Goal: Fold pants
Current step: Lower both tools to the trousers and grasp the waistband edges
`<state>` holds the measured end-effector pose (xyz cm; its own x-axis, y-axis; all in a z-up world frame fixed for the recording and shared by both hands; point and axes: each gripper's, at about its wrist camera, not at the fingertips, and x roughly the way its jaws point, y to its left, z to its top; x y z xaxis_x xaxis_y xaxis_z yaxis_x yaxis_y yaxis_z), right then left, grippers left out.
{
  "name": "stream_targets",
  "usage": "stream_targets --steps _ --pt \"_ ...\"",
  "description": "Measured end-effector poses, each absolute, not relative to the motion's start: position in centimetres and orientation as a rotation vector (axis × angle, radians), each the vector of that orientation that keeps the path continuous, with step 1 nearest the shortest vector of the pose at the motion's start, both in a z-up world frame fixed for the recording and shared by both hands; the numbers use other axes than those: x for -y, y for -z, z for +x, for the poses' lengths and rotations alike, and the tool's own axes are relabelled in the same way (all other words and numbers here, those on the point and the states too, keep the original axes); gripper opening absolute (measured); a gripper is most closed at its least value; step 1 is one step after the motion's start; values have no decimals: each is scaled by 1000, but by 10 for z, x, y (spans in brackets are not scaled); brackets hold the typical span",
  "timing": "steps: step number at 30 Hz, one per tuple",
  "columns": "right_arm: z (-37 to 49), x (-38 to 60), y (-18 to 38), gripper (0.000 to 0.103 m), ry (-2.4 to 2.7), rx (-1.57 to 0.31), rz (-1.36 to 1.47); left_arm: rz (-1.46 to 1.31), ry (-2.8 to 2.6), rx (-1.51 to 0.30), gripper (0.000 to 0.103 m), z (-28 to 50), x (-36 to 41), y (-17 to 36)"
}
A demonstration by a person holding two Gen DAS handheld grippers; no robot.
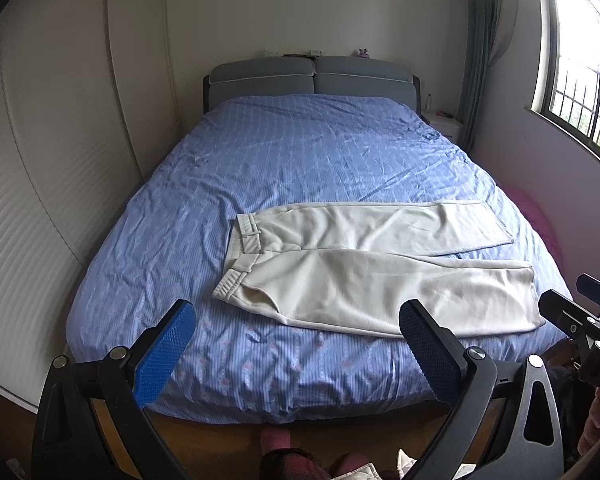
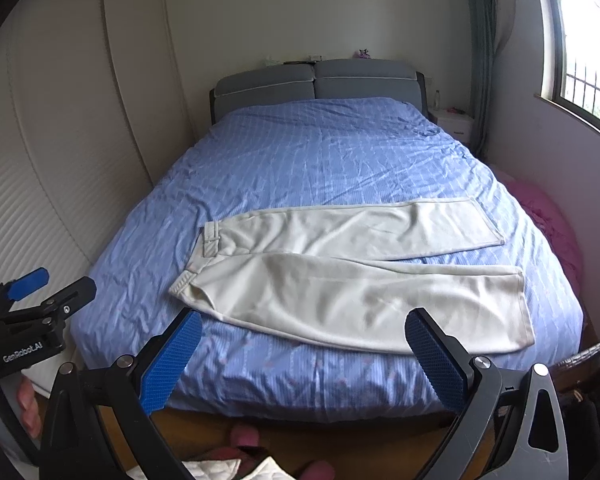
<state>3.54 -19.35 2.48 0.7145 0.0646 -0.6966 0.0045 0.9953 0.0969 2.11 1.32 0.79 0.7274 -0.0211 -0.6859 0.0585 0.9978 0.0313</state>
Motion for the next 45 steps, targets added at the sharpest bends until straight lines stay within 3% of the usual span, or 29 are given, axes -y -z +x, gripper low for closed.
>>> stream_targets --steps 13,22,35,45 --pt "114 135 45 102 -11 -942 174 13 75 -877 103 111 -90 59" --pt "165 119 130 102 147 -1038 337 -57 137 -1077 103 199 -134 148" --pt "198 145 271 100 301 -1156 562 -356 72 -1337 103 268 -174 291" --pt "202 177 339 92 364 -1127 750 -403 140 -1367 97 289 -157 343"
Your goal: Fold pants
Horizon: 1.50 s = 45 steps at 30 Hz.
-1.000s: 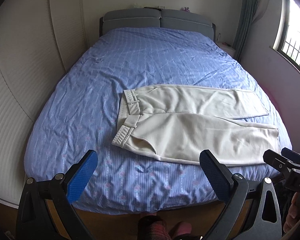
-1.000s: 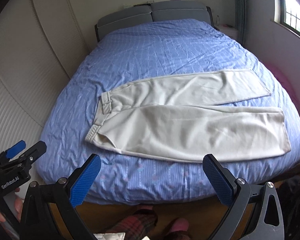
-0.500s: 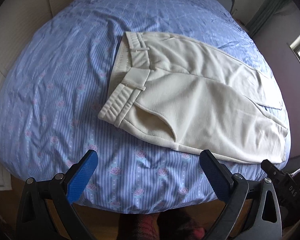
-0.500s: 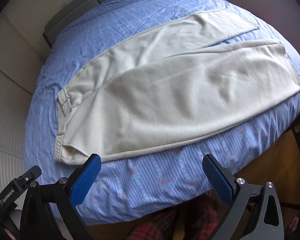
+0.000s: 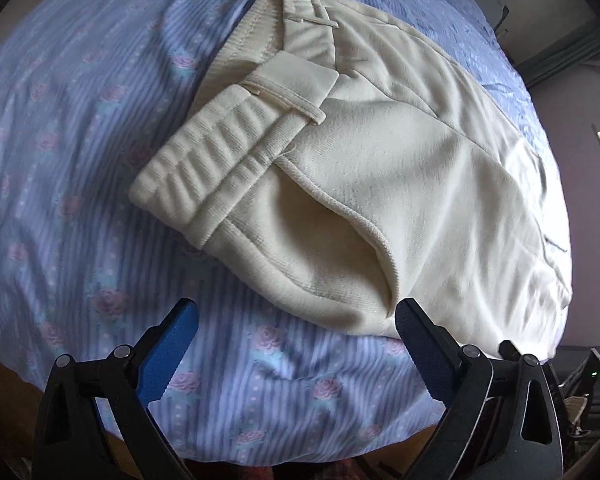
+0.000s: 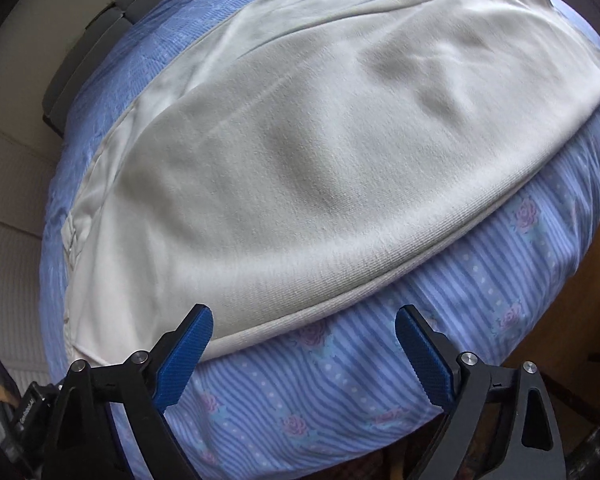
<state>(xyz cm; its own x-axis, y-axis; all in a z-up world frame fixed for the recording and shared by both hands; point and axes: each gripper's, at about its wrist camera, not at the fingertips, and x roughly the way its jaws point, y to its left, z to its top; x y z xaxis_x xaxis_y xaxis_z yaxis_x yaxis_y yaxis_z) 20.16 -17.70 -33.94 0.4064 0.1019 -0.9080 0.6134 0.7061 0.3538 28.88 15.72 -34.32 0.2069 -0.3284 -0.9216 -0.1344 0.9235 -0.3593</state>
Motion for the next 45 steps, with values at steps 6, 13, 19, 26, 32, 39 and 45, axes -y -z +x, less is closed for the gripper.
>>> stream_targets --steps 6,13,19,26,32,39,45 --pt "201 193 361 82 366 -1126 865 -538 161 -1390 83 301 -160 365" --pt "229 207 354 53 353 -1107 853 -628 201 -1402 28 313 -149 358" --pt "243 217 308 17 317 -1134 681 -541 164 -1343 11 315 -135 308" --pt "264 238 192 16 195 -1015 535 -493 113 -1211 10 326 -128 228" --pt "336 256 148 16 80 -935 449 -544 22 -1108 9 371 -117 194" --pt "447 267 157 16 -32 -980 379 -540 -58 -1038 9 440 -107 187" --pt "522 269 191 16 -39 -1074 332 -508 -91 -1094 9 529 -103 216"
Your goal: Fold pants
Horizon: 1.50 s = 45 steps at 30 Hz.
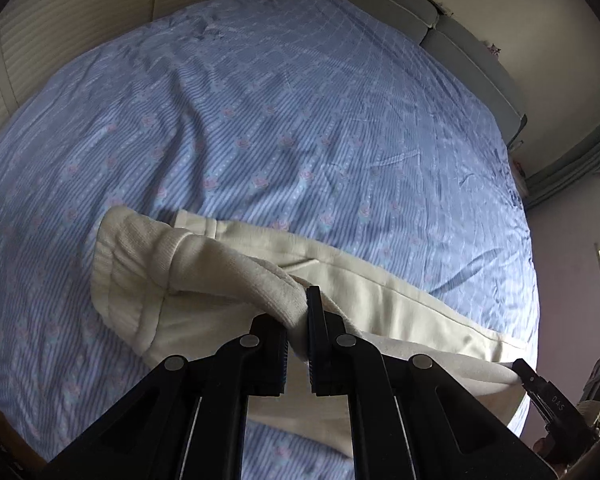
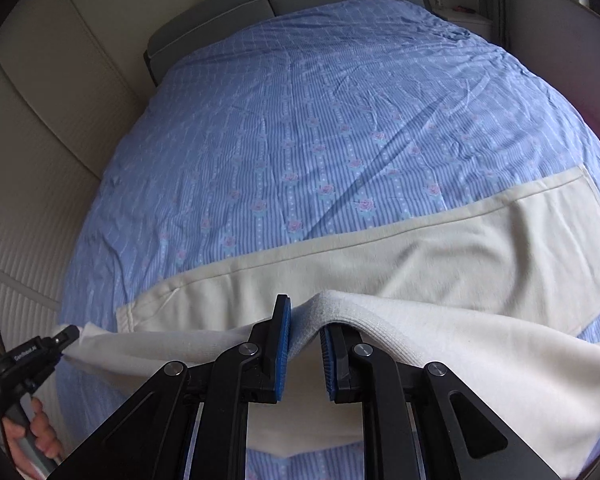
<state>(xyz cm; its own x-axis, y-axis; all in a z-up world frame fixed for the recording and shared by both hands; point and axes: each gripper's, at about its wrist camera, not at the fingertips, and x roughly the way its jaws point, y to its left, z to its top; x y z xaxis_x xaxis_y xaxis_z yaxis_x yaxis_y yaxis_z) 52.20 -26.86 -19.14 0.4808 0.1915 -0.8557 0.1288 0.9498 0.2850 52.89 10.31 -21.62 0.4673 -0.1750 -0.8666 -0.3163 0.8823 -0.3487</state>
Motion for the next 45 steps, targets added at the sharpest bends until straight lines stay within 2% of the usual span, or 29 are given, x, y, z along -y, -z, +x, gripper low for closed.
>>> stream_targets --steps 5,12,13,15,17,18,19,20,21,29,33,38,45 --pt "582 266 237 16 -20 -1177 329 -499 -128 -1199 10 587 -106 259" --pt "635 263 305 16 26 -1328 335 -471 -147 -1313 10 620 -106 314" --pt "637 261 311 16 34 -1346 328 -463 -147 -1323 13 623 -105 318" --pt "640 260 318 18 48 -1366 325 -450 -146 -1343 15 626 -105 323" --pt "640 257 319 28 43 -1371 338 -459 -133 -1377 19 630 -106 326" --pt "638 256 316 42 26 -1364 359 -466 -130 -1385 27 630 -106 324" --pt "636 253 310 55 7 -1348 382 -473 -133 -1379 46 630 -108 318" --pt "633 249 302 64 -9 -1327 395 -471 -142 -1354 56 628 -109 309" --pt "629 246 292 65 -24 -1307 399 -462 -149 -1312 66 625 -110 295" --pt "545 226 187 65 -133 -1089 339 -177 121 -1138 69 567 -78 193" --pt "486 242 142 72 -75 -1009 342 -67 289 -1065 74 522 -44 159" --pt "403 282 113 73 76 -967 405 -42 486 -1024 77 471 6 134" --pt "293 356 116 73 331 -917 579 37 675 -1042 78 422 100 137"
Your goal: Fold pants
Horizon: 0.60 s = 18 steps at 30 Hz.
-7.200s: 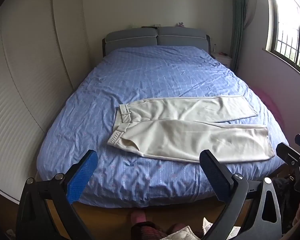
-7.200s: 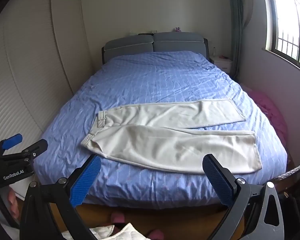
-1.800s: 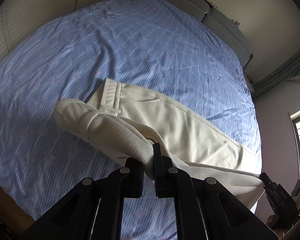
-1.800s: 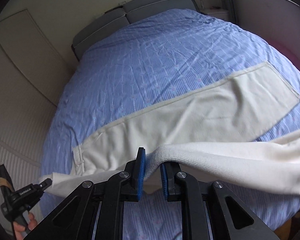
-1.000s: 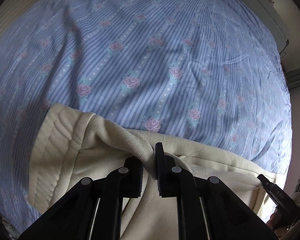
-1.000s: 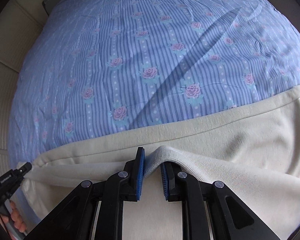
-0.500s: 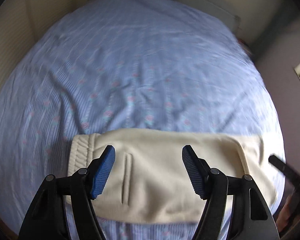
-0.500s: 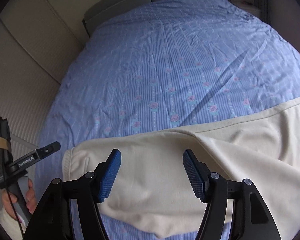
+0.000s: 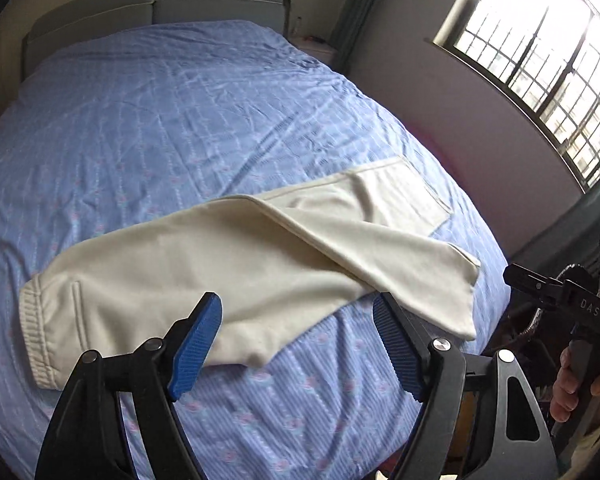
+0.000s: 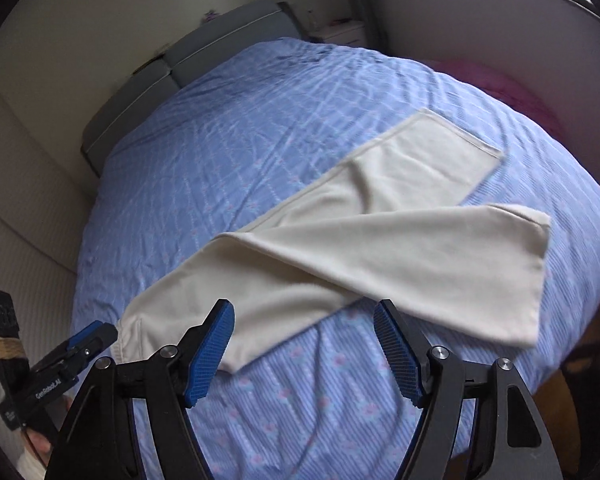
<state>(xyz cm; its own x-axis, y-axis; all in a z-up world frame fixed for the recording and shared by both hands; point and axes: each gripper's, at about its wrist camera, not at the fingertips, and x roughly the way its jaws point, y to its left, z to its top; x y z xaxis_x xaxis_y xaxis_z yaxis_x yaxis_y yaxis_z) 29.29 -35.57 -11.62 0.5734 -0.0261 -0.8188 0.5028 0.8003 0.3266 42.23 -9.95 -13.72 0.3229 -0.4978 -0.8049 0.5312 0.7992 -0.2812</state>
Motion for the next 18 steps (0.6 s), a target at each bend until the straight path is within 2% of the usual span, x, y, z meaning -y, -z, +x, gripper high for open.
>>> stream_targets --steps 9,18 --pt "194 443 164 73 530 -922 791 71 700 -1167 78 376 200 172" --pt "161 522 256 73 480 -1080 1005 137 551 -1264 77 372 267 216"
